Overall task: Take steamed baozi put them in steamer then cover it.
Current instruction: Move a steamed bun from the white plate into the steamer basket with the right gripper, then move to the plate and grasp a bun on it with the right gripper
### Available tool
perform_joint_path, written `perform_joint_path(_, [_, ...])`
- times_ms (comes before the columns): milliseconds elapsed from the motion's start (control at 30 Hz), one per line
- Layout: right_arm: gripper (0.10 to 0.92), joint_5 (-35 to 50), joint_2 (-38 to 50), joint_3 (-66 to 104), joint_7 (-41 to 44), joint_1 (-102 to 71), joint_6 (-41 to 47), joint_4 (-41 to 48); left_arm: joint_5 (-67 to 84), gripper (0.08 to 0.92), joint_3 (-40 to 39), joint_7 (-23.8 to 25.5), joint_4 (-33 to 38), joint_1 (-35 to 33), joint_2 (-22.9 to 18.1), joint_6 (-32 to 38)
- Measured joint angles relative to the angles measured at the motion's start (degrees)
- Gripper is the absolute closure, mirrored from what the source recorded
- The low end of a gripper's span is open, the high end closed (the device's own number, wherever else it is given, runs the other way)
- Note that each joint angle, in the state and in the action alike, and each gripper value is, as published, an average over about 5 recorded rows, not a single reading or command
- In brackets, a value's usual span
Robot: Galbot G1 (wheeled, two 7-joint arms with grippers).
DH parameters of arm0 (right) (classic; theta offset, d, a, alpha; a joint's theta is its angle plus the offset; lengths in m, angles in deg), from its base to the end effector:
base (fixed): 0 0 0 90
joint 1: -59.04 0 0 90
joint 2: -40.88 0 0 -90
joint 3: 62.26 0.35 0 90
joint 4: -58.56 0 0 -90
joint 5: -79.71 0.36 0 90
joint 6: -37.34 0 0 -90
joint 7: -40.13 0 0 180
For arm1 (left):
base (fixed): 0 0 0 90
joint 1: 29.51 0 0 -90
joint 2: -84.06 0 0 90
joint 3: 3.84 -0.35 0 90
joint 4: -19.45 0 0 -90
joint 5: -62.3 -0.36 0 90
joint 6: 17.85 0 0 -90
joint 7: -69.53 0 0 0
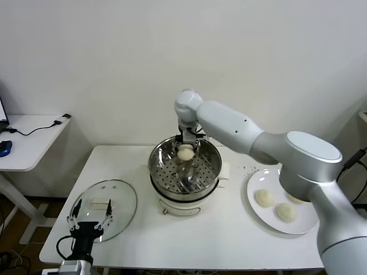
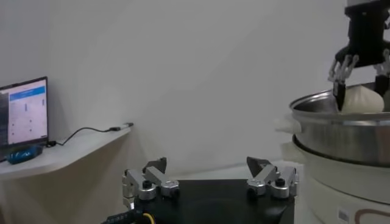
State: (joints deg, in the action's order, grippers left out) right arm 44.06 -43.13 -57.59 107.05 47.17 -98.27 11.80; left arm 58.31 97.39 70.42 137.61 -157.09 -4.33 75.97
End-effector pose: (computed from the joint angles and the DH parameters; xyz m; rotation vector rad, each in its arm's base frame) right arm 0.6118 0.1977 -0.1068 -1.9500 0.0154 -2.4417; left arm 0.1380 0.0668 -0.3312 0.1847 -3.0189 -0.3083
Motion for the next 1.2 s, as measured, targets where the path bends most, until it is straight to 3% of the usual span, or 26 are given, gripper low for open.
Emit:
perform_joint_path(300, [0.213, -1.3, -0.2, 1.0, -0.2, -0.9, -0.1, 0.2, 0.0, 0.177, -0.3, 0.0, -0.3, 0.0, -0.2, 0.1])
perform_joint_path(567, [0.203, 3.8, 2.1, 0.9, 2.2, 2.1, 0.7, -1.7, 0.0, 0.177, -0.5, -0.2, -0.2, 0.0, -0.2, 0.0])
perform_joint_path(800, [0.203, 18.1, 8.5, -3.9, 2.6, 8.8, 9.0, -5.1, -0.3, 0.177, -0.7, -0.2, 0.5, -0.4, -0.2, -0.2])
perform_joint_path(1200, [0.203, 47.2, 26.2, -15.5, -2.8, 16.7, 39.1, -13.6, -0.8, 0.177, -1.1, -0.3, 1.3, -1.5, 0.0, 0.0])
